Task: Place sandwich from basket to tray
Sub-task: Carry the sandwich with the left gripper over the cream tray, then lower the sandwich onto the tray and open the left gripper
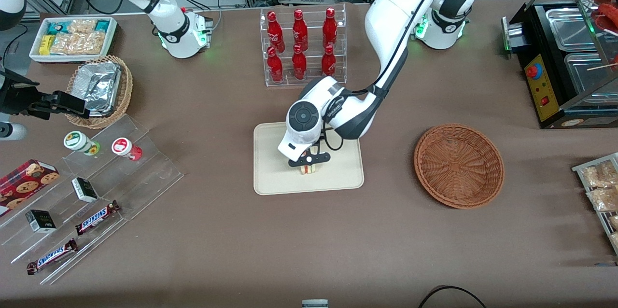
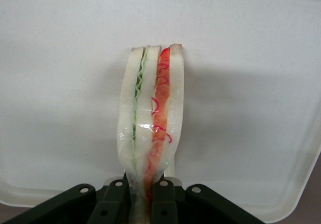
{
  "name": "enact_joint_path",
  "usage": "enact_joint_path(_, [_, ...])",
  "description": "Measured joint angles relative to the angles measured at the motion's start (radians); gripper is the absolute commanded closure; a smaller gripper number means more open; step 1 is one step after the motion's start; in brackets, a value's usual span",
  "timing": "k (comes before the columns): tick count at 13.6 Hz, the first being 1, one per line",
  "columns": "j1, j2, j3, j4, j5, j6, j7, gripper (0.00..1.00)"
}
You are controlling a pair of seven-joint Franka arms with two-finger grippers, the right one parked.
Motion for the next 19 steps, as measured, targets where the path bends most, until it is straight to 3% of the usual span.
enact_joint_path(1, [0.000, 0.004, 0.000, 0.000, 0.000, 0.004, -0.010, 0.88])
enact_joint_path(2, [0.000, 0.004, 0.000, 0.000, -0.001, 0.005, -0.015, 0.32])
enact_joint_path(3, [0.000, 0.004, 0.000, 0.001, -0.001, 0.005, -0.017, 0.00])
enact_joint_path(10, [0.000, -0.003, 0.000, 0.037, -0.001, -0.019, -0.019, 0.00])
enact_joint_path(15, [0.016, -0.068, 0.005, 0.122, -0.001, -0.171, -0.011, 0.00])
enact_joint_path(19, [0.053, -0.136, 0.012, 0.130, 0.000, -0.277, 0.125, 0.00])
